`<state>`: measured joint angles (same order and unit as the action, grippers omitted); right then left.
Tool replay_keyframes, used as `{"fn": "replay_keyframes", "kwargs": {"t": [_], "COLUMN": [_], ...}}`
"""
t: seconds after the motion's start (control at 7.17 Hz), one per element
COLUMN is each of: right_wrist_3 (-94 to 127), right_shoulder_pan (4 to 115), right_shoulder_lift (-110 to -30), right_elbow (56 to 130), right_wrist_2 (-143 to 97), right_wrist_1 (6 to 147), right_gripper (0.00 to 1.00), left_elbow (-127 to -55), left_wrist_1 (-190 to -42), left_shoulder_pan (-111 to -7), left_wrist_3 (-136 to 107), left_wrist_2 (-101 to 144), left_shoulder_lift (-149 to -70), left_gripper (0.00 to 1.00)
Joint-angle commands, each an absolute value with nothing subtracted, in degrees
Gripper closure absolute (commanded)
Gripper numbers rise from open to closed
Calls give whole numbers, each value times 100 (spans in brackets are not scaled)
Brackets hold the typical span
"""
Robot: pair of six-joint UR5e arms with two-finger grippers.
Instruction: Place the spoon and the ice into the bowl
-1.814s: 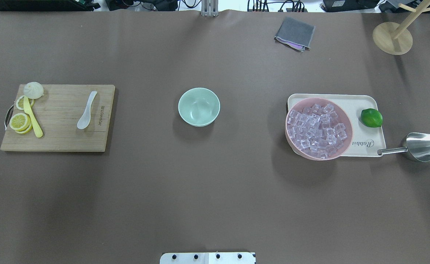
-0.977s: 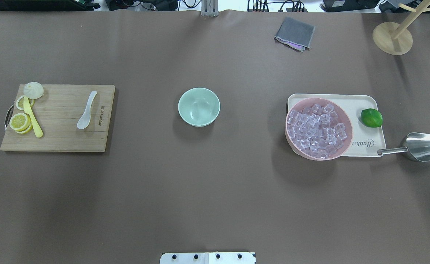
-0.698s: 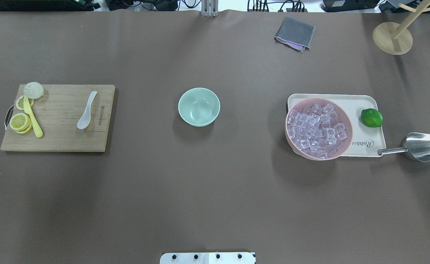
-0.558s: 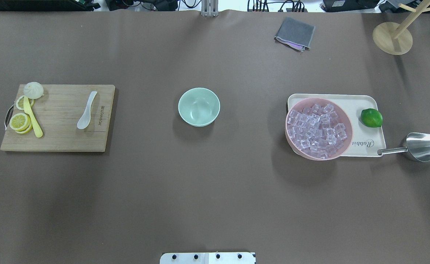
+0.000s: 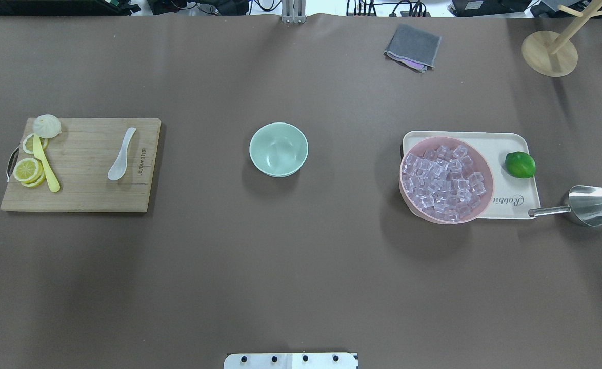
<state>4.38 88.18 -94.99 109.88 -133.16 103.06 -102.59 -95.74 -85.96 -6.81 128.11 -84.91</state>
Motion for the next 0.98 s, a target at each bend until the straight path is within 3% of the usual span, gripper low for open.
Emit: {"fn": "replay_keyframes", "kwargs": {"t": [0.0, 0.56, 0.84], "right_wrist_3": [474, 492, 492], "right_shoulder_pan": [8772, 8737, 8675], "right_shoulder_lift": [-9483, -9492, -9405], "right_elbow": [11004, 11162, 11154], "right_wrist_2": [-13315, -13350, -14085], "right_wrist_1": [10301, 9480, 9300], "right_gripper": [0, 0, 0], "left_elbow": [-10274, -10213, -10126], "left_wrist_1": [-9571, -10570, -10556], "left_shoulder_pan": [-8596, -8500, -7852], "left_wrist_3": [-703, -1016, -1169], "left_wrist_2": [12850, 12850, 12797], "left_shoulder_lift": [-8551, -8613, -9234], "left_gripper": [2, 2, 2]}}
